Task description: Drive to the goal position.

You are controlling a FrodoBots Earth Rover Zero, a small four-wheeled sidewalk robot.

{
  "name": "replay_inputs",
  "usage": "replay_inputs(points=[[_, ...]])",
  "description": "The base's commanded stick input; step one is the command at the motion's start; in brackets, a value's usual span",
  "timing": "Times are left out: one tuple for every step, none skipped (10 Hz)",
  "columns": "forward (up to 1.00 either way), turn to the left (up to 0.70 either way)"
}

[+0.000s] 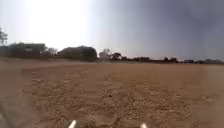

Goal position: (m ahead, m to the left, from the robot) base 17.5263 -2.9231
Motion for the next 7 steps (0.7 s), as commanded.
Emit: replay_inputs(points=[[0.5, 0.0], [0.5, 0.0], [0.5, 0.0], [0.5, 0.0], [0.5, 0.0], [0.5, 0.0], [0.5, 0.0]])
